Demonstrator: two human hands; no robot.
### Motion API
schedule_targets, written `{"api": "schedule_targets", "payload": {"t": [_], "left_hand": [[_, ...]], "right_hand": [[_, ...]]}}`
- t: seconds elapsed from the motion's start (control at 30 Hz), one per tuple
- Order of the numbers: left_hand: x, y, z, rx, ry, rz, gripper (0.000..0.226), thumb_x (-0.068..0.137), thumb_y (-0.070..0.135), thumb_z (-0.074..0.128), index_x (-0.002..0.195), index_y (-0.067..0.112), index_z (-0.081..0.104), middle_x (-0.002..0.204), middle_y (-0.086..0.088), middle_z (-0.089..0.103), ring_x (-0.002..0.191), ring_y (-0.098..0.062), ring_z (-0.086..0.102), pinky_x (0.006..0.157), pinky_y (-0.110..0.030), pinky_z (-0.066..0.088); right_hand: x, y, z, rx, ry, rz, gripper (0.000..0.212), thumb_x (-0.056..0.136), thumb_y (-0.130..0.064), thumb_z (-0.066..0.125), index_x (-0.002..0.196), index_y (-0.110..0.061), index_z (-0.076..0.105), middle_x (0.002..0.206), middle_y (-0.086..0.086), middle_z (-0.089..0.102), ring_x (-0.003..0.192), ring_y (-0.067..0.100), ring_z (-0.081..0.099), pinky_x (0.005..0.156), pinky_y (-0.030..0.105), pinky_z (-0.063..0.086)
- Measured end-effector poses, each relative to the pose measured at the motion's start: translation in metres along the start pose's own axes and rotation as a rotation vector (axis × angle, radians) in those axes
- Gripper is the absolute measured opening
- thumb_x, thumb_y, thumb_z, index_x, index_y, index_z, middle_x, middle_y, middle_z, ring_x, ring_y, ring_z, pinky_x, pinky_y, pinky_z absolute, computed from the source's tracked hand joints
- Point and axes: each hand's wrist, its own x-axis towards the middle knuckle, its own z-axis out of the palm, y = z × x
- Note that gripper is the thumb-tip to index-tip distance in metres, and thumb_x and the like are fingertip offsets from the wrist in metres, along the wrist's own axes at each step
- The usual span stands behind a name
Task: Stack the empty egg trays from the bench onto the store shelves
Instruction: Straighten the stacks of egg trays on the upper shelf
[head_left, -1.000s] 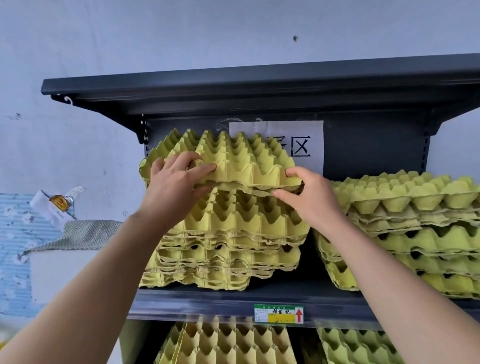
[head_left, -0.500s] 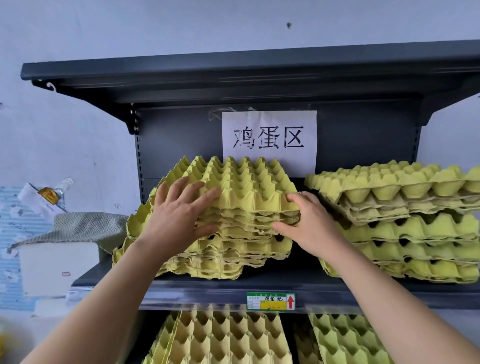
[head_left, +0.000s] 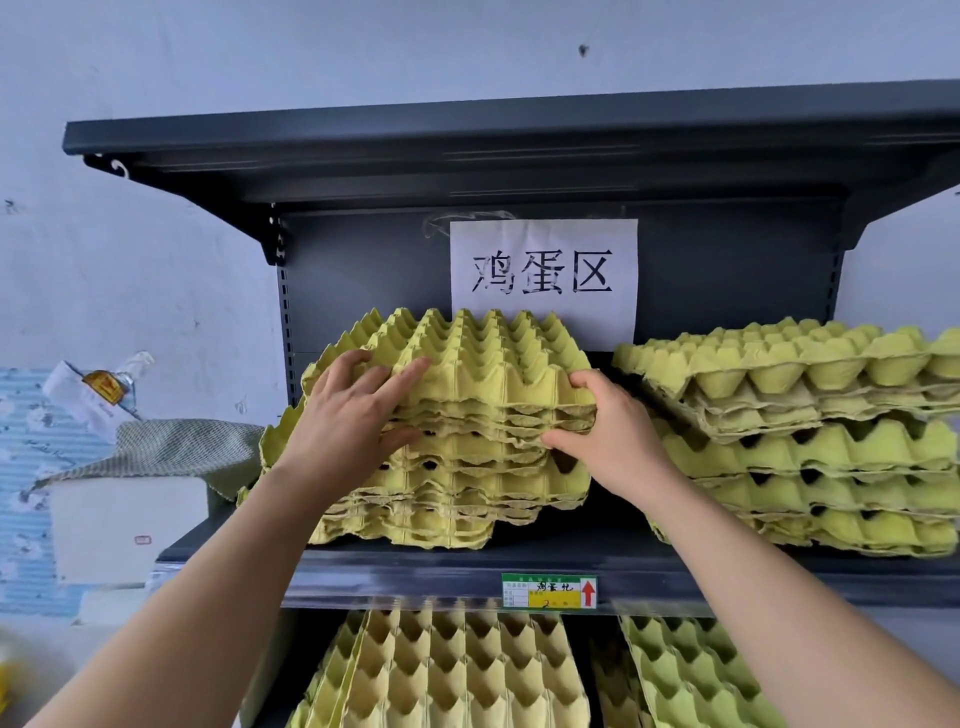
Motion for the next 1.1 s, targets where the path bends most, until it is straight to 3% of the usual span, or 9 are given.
{"api": "schedule_targets", "payload": {"t": [0.2,0.37,0.6,0.9,1.1], "left_hand": [[-0.001,-0.008,0.004,-0.01,-0.023,0.039,0.082,0.08,0.051,0.065,0.149,0.022,0.031,0.112,-0.003,0.063,0.124,-0.036,0.043,0.098,-0.049,0.041],[0.007,-0.013,0.0,-0.055,0.032,0.047,0.079,0.079,0.047,0.07,0.145,0.02,0.039,0.108,-0.004,0.065,0.121,-0.038,0.045,0.097,-0.05,0.042],[0.015,-0.033,-0.018,-0.067,0.176,0.043,0.078,0.077,0.044,0.073,0.143,0.019,0.041,0.107,-0.005,0.064,0.12,-0.038,0.043,0.095,-0.051,0.043],[-0.021,-0.04,0.001,-0.036,0.085,0.053,0.08,0.077,0.051,0.07,0.144,0.02,0.04,0.108,-0.004,0.065,0.12,-0.032,0.046,0.099,-0.043,0.032],[-0.022,-0.045,0.006,-0.004,0.011,0.079,0.092,0.073,0.064,0.067,0.148,0.025,0.03,0.114,-0.002,0.063,0.128,-0.03,0.041,0.106,-0.048,0.032]], "right_hand": [[-0.007,-0.009,0.011,-0.043,-0.081,0.07,0.086,0.074,-0.034,0.078,0.141,-0.02,0.027,0.147,-0.001,0.031,0.13,0.017,0.036,0.096,0.028,0.032],[-0.004,-0.02,0.007,-0.042,0.018,0.066,0.077,0.077,-0.029,0.077,0.139,-0.019,0.033,0.146,-0.001,0.036,0.132,0.016,0.034,0.101,0.028,0.031],[0.006,-0.049,0.001,-0.061,0.109,0.004,0.073,0.078,-0.029,0.076,0.138,-0.021,0.034,0.145,-0.003,0.038,0.13,0.015,0.036,0.095,0.023,0.029],[-0.008,-0.046,0.03,-0.105,-0.041,0.07,0.077,0.079,-0.031,0.074,0.141,-0.02,0.03,0.149,-0.001,0.033,0.133,0.016,0.034,0.102,0.027,0.03],[-0.008,-0.036,0.035,-0.092,-0.127,0.08,0.084,0.079,-0.035,0.073,0.143,-0.021,0.022,0.153,-0.001,0.023,0.134,0.017,0.032,0.101,0.024,0.027]]}}
